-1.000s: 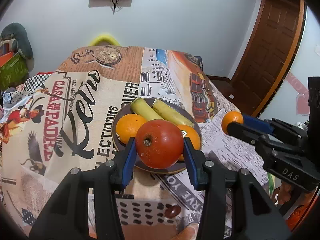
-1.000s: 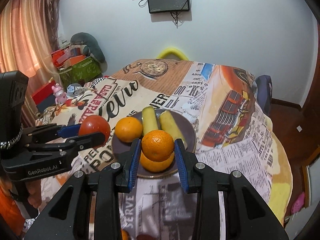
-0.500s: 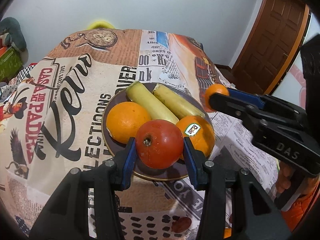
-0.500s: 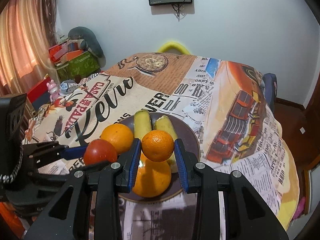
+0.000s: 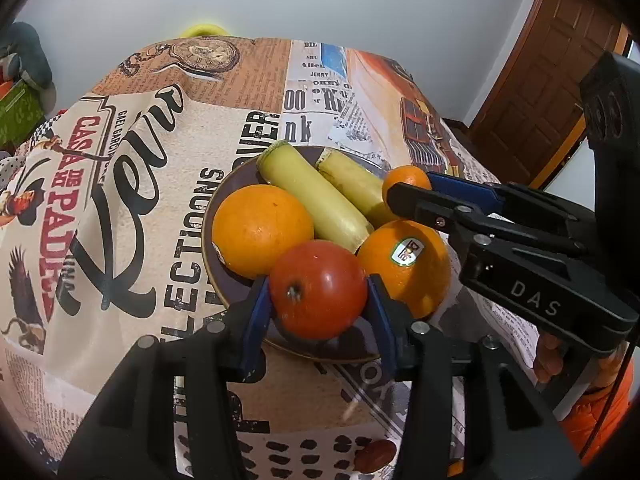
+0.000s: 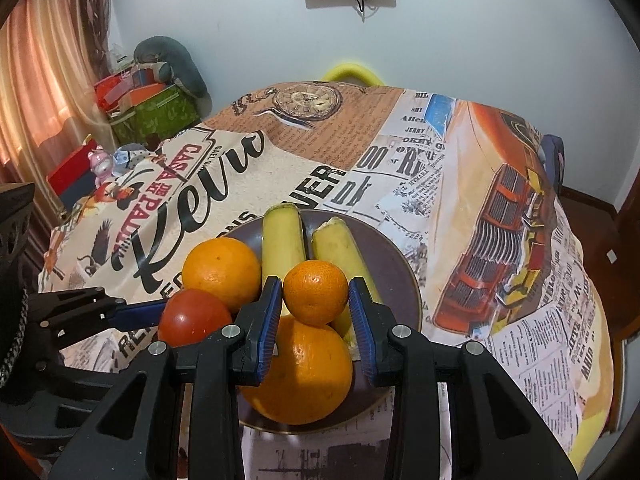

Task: Organize fruits
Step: 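Open the left tool over the plate while the right tool releases the tangerine there, then move the left tool to the peeled citrus segment while the right tool approaches another tangerine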

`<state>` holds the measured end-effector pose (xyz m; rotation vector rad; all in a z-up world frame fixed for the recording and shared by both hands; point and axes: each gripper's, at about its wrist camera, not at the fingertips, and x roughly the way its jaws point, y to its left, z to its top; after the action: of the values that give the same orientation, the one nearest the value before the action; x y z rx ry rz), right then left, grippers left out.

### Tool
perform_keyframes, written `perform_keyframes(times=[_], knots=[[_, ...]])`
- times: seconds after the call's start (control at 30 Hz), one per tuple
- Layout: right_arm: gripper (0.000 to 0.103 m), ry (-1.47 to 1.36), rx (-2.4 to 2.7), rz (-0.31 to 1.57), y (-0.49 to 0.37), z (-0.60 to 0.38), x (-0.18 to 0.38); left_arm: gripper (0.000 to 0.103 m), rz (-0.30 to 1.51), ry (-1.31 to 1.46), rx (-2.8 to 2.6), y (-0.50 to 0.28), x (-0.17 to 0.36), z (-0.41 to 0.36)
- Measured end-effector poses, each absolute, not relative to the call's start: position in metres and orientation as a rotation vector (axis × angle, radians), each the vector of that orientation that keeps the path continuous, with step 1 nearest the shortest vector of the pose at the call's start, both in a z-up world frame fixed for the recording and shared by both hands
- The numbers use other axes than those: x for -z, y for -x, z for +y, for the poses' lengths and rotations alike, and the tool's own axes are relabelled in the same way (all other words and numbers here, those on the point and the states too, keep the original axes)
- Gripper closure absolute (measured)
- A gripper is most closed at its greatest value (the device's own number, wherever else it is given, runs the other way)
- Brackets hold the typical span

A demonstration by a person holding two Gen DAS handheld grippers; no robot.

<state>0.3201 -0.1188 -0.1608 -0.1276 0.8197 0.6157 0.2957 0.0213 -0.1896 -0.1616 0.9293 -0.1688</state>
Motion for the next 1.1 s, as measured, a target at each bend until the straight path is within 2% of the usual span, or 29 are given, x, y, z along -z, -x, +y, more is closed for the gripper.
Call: perform_keyframes(times=[0.1,0.4,0.7,0.97,1.1], knots=[[0.071,0.145,-0.616,0.826,-0.321,-0.116,0.162,0.044,0.916,0.168,0.161,-0.296,0.188,0.023],[0.071,0.142,-0.621,0.833,-0.317,-0.119,0.159,0.044,0.887,0.159,0.144,-0.29,0.176,0.025],[0.071,0.159,-0.586,0.764,-0.285,-0.134,0.125,0.044,0.814,0.154,0.111,-0.259,0.138,0.031],[0.065,0.146,-0.571,0.704,-0.239,-0.152,0.094,0.044,0.749,0.123,0.104,-0.216,0.102,0.027],[0.058,0.147,-0.566,0.684,-0.216,-0.159,0.085,0.041,0.726,0.117,0.112,-0.19,0.087,0.023]])
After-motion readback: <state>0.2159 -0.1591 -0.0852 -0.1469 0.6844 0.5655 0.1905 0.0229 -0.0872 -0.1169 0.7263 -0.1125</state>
